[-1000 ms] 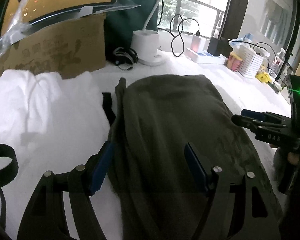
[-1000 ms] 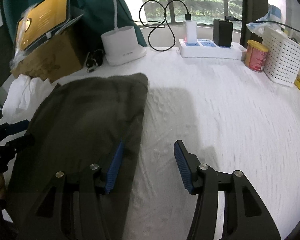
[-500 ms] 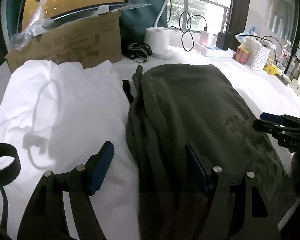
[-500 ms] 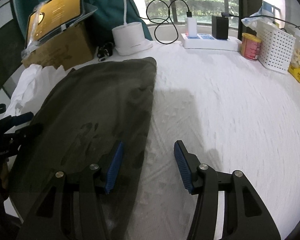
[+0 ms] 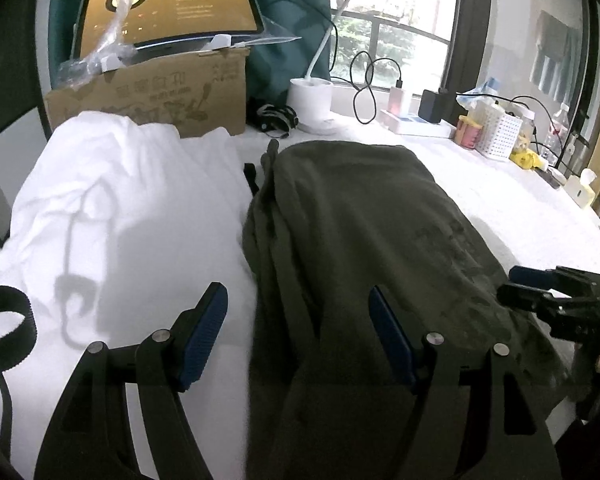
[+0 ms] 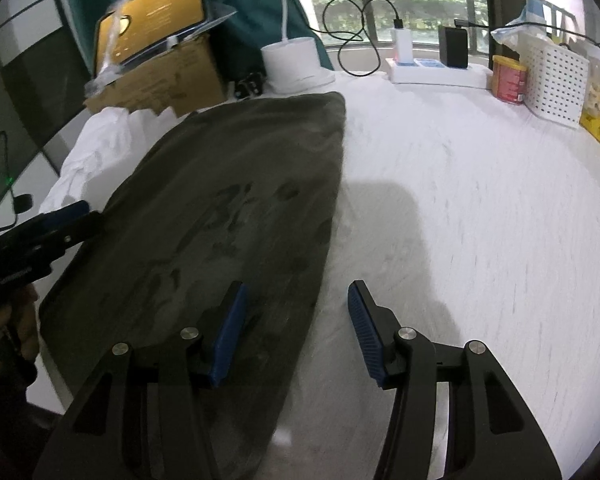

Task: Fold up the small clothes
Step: 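Press both open grippers along the folded olive bundle to flatten it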

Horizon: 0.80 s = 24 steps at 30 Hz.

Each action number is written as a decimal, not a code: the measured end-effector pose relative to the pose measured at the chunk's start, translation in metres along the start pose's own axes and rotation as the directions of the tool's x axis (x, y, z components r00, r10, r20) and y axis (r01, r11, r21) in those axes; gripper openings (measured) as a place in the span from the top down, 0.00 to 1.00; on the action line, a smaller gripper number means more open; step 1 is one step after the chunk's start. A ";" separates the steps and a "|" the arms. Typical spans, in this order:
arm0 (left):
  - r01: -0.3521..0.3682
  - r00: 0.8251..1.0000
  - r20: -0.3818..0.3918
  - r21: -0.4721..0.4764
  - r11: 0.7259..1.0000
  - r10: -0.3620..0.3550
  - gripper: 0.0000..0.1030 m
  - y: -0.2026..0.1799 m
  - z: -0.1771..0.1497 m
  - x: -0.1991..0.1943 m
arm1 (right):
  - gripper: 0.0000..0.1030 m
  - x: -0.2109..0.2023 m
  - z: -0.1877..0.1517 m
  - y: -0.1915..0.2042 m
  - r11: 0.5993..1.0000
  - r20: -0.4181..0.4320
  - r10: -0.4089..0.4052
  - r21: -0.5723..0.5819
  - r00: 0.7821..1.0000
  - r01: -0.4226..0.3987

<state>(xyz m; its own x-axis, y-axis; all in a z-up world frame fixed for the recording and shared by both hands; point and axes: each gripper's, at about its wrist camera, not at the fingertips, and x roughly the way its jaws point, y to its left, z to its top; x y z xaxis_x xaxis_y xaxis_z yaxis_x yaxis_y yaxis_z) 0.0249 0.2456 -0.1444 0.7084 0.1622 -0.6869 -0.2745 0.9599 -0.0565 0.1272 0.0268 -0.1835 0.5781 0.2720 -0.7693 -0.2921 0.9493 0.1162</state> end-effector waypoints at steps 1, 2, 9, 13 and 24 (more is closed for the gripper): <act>-0.006 1.000 0.005 -0.007 1.000 0.006 0.29 -0.001 -0.002 -0.001 | 0.46 -0.002 -0.003 0.002 1.000 -0.001 0.000 -0.010 1.000 0.000; -0.010 1.000 0.007 -0.013 1.000 0.010 0.29 -0.003 -0.005 -0.002 | 0.46 -0.004 -0.005 0.004 1.000 -0.002 0.001 -0.017 1.000 -0.001; -0.027 1.000 -0.007 -0.018 0.999 0.027 0.29 -0.015 -0.023 -0.003 | 0.69 -0.016 -0.024 0.016 0.997 -0.012 0.026 -0.078 1.000 -0.027; -0.045 0.999 0.014 -0.013 0.999 0.046 0.28 -0.023 -0.028 -0.011 | 0.69 -0.021 -0.031 0.019 0.996 -0.013 0.024 -0.088 1.000 -0.025; 0.011 0.998 0.055 -0.003 1.000 -0.011 0.12 -0.052 -0.035 -0.030 | 0.69 -0.042 -0.052 0.015 0.997 -0.005 0.060 -0.050 0.998 -0.060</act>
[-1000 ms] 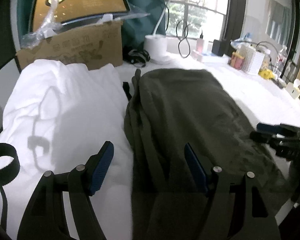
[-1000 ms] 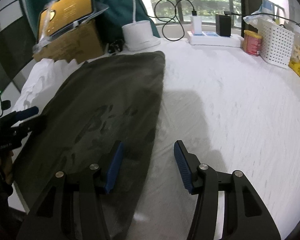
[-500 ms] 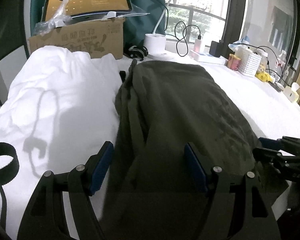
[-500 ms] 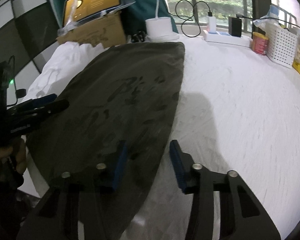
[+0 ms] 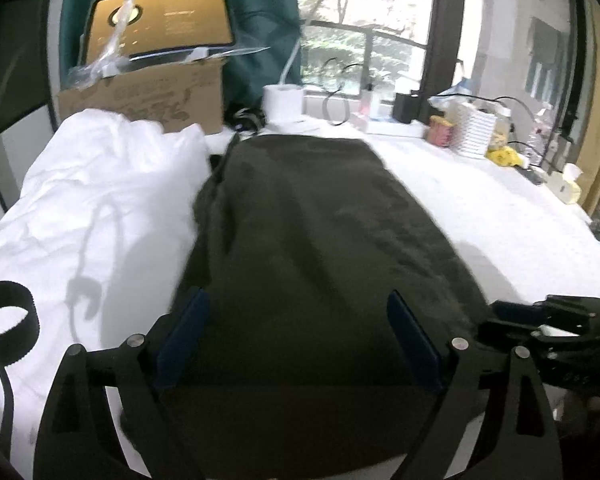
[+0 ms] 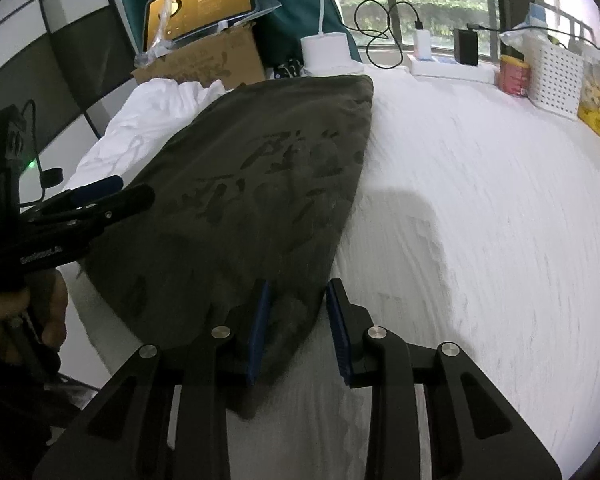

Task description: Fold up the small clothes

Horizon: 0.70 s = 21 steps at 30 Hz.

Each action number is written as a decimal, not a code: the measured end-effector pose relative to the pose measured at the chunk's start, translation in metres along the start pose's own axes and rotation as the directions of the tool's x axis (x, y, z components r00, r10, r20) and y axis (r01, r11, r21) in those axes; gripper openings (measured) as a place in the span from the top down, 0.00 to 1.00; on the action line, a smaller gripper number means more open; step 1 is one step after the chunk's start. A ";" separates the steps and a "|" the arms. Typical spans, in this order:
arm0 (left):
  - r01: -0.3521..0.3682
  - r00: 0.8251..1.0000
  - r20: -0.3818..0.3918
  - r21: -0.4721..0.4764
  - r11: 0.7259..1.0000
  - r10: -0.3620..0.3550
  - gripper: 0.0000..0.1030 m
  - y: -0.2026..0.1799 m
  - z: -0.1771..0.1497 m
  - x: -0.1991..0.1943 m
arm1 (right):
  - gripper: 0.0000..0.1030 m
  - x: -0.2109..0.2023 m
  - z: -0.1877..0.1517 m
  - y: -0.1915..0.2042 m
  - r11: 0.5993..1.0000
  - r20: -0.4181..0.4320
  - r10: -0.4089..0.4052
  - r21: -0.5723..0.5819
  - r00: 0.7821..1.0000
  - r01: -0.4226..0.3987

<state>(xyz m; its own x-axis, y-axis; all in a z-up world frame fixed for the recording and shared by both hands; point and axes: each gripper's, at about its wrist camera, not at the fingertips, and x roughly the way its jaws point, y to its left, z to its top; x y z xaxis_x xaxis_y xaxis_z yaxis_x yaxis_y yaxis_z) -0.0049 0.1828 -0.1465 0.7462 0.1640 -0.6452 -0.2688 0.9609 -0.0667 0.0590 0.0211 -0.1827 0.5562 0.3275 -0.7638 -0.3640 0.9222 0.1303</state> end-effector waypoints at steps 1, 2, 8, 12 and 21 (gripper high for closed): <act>0.001 1.000 0.002 0.010 1.000 -0.001 0.12 -0.005 0.000 -0.002 | 0.69 -0.002 -0.002 0.000 1.000 0.001 0.002 0.001 1.000 -0.002; -0.001 1.000 0.003 0.024 1.000 0.001 0.12 -0.011 0.000 -0.003 | 0.69 -0.005 -0.004 -0.001 1.000 0.002 0.003 0.002 1.000 -0.003; 0.058 0.998 0.005 0.061 0.996 -0.059 0.12 -0.036 0.001 -0.008 | 0.69 -0.020 -0.015 -0.008 1.000 0.010 0.003 0.022 1.000 -0.004; 0.045 0.999 0.027 0.082 0.996 -0.047 0.12 -0.048 0.003 -0.011 | 0.69 -0.034 -0.025 -0.019 0.999 0.029 -0.026 0.049 0.999 0.024; 0.071 0.993 0.084 0.111 0.991 -0.080 0.10 -0.074 0.010 -0.018 | 0.69 -0.064 -0.046 -0.060 0.986 0.051 -0.118 0.122 0.992 0.111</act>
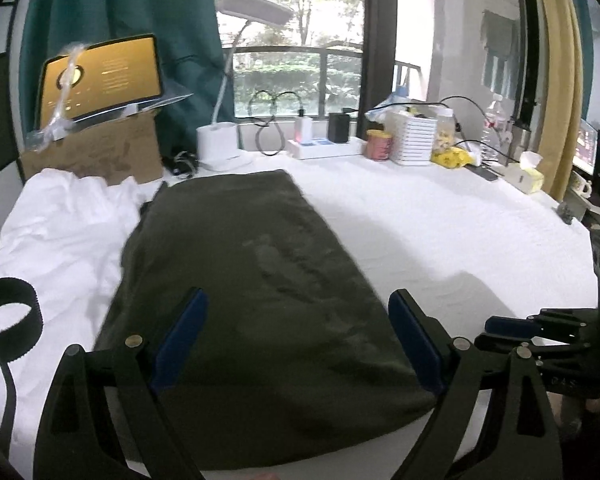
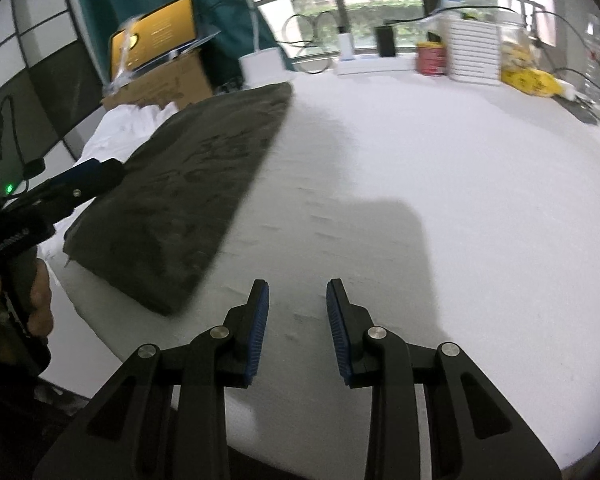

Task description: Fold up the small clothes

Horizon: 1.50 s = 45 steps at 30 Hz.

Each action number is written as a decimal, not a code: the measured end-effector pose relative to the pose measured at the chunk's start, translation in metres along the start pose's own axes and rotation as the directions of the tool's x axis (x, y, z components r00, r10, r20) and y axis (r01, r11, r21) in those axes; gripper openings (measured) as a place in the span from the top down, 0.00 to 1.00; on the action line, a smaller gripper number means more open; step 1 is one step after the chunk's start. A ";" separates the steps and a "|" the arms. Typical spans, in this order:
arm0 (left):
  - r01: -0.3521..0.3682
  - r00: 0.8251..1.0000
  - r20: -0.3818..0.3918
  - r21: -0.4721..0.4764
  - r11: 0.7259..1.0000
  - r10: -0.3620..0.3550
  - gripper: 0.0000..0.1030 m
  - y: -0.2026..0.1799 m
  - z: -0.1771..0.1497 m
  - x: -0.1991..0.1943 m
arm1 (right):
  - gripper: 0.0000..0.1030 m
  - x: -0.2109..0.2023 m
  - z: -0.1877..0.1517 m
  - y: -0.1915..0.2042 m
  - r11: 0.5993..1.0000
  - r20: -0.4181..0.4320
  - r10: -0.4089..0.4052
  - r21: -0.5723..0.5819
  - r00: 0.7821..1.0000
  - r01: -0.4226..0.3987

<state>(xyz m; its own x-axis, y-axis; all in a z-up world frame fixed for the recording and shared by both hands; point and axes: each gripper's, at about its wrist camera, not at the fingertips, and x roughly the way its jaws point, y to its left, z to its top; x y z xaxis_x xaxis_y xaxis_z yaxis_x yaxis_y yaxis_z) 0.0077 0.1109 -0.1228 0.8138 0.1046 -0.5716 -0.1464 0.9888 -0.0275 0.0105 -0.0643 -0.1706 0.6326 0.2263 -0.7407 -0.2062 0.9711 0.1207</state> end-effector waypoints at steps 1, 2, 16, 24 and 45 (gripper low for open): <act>0.002 1.000 0.000 0.002 1.000 -0.002 0.08 -0.003 0.000 0.000 | 0.68 -0.004 -0.002 -0.005 1.000 0.004 -0.011 0.008 1.000 0.011; 0.001 1.000 0.002 0.006 1.000 -0.001 0.06 -0.007 0.001 0.000 | 0.66 -0.005 -0.003 -0.009 1.000 0.007 -0.017 0.015 1.000 0.017; 0.018 0.998 0.053 0.074 0.997 -0.022 0.03 -0.052 0.020 -0.007 | 0.45 -0.044 -0.003 -0.061 0.986 0.078 -0.151 0.089 0.985 0.144; 0.185 0.975 0.102 0.110 0.977 -0.196 0.03 -0.067 0.037 -0.020 | 0.45 -0.073 0.009 -0.084 0.970 0.138 -0.229 0.110 0.964 0.215; 0.118 0.942 0.297 0.146 0.982 -0.157 0.03 -0.076 0.079 -0.061 | 0.45 -0.152 0.058 -0.090 0.945 0.327 -0.328 0.105 0.886 0.311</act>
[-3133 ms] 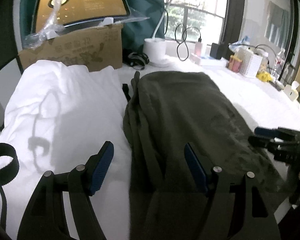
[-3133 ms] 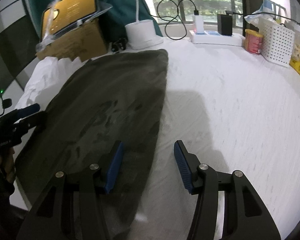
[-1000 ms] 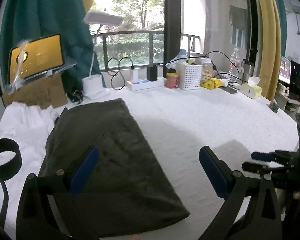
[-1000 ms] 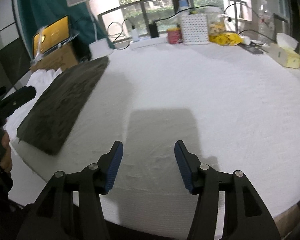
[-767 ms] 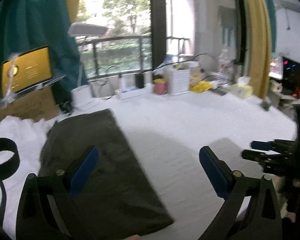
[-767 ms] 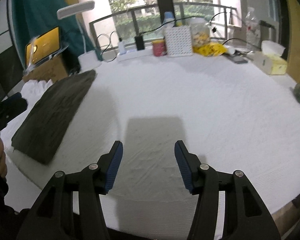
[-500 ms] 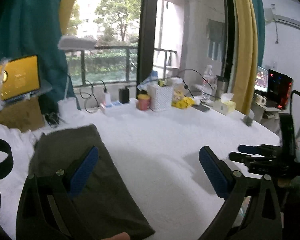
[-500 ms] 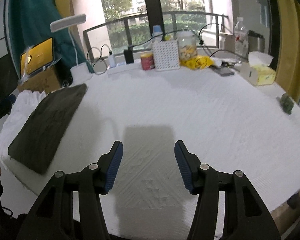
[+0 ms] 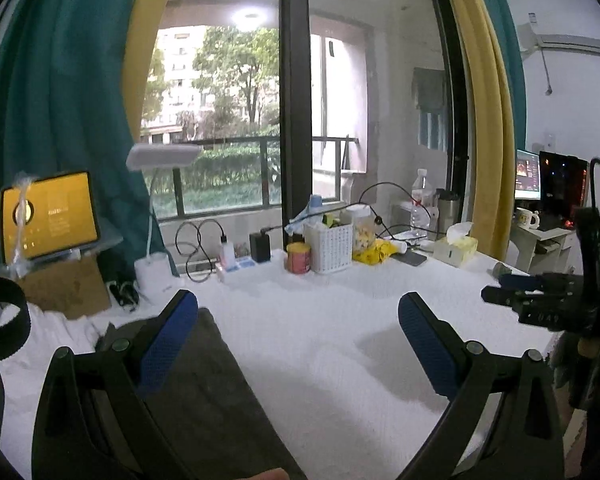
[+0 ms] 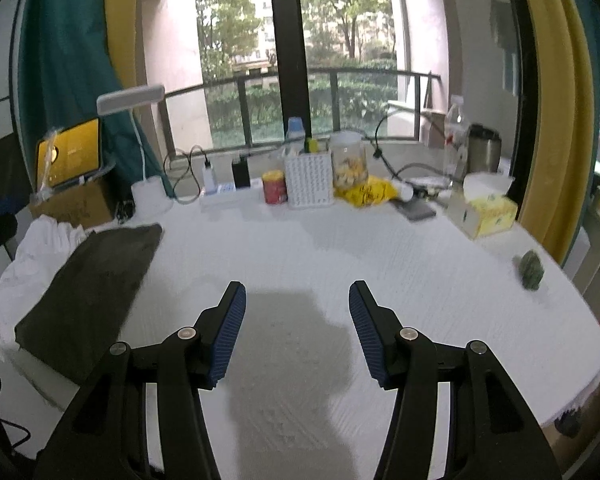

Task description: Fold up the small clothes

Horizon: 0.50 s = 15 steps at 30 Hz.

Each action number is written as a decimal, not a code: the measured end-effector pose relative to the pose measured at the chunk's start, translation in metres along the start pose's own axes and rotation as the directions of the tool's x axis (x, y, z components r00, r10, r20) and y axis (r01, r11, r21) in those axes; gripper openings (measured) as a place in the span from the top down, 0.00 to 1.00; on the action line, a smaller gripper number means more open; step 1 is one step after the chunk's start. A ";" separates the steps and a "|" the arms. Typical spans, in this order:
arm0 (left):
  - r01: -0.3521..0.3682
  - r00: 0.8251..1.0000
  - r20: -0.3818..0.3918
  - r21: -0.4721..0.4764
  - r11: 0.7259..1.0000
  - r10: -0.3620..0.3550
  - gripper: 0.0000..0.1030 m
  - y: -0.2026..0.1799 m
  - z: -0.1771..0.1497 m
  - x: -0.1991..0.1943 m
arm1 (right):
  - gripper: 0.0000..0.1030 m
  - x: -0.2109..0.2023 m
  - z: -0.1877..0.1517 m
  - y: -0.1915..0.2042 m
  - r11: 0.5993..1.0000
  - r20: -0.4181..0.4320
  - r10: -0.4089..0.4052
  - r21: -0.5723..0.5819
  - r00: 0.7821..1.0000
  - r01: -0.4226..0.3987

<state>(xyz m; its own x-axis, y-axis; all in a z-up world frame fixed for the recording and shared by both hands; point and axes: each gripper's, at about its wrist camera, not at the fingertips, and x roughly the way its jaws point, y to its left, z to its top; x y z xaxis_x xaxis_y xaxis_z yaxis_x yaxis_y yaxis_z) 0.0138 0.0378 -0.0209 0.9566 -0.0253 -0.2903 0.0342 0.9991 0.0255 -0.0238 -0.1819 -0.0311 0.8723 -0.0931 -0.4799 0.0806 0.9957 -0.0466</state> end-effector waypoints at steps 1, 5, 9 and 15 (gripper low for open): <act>-0.007 1.000 0.008 0.004 1.000 0.007 0.03 -0.001 0.002 -0.001 | 0.45 -0.004 0.004 0.000 1.000 0.016 0.001 0.003 1.000 -0.001; 0.007 1.000 0.029 0.019 1.000 -0.007 0.03 -0.004 0.010 -0.005 | 0.45 -0.016 0.017 -0.001 1.000 0.060 -0.013 0.011 0.998 0.012; 0.011 0.999 0.042 0.023 1.000 -0.012 0.03 -0.006 0.016 -0.008 | 0.45 -0.026 0.027 0.001 0.999 0.088 -0.034 0.001 0.996 0.034; -0.003 0.998 0.068 0.015 1.000 0.002 0.03 -0.005 0.023 -0.013 | 0.45 -0.039 0.042 0.005 0.999 0.122 -0.043 0.000 0.992 0.043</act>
<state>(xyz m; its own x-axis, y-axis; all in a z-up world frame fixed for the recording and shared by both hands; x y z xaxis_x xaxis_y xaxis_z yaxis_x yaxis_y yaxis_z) 0.0075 0.0319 0.0052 0.9740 -0.0261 -0.2250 0.0362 0.9985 0.0410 -0.0372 -0.1729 0.0238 0.9204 -0.1346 -0.3672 0.1180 0.9907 -0.0674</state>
